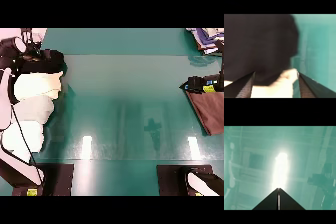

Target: Fold the shirts.

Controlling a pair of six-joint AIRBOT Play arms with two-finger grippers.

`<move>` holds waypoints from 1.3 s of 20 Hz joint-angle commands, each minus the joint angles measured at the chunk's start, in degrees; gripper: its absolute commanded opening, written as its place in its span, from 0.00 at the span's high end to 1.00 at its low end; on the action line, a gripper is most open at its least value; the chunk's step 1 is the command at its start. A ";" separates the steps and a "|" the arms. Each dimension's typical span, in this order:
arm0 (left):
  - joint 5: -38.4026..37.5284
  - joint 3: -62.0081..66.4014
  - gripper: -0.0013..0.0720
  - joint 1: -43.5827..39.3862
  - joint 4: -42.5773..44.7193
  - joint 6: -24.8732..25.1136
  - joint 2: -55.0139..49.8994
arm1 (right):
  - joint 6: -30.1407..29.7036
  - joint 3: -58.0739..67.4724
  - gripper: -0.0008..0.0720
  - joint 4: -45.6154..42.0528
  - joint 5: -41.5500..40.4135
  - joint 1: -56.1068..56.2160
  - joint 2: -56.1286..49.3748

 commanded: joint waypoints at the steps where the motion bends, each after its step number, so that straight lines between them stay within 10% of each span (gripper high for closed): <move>1: 4.37 0.20 0.13 1.46 0.24 0.11 -4.42 | 0.00 -0.02 0.96 -0.11 0.04 0.74 -0.15; 11: 8.41 1.38 0.16 1.46 0.20 1.60 -8.79 | 0.00 -0.02 0.96 -0.13 0.02 0.74 -0.15; 13: 8.59 1.38 0.67 1.46 0.22 1.62 -8.79 | 0.00 -0.02 0.96 -0.13 0.02 0.74 -0.15; 15: 8.55 1.40 0.95 1.46 0.22 1.62 -8.79 | 0.02 -0.02 0.96 -0.13 0.04 0.74 -0.15; 26: -1.75 12.09 0.96 -0.74 -4.94 1.64 11.67 | 0.00 6.38 0.96 -0.02 -6.01 0.63 -0.15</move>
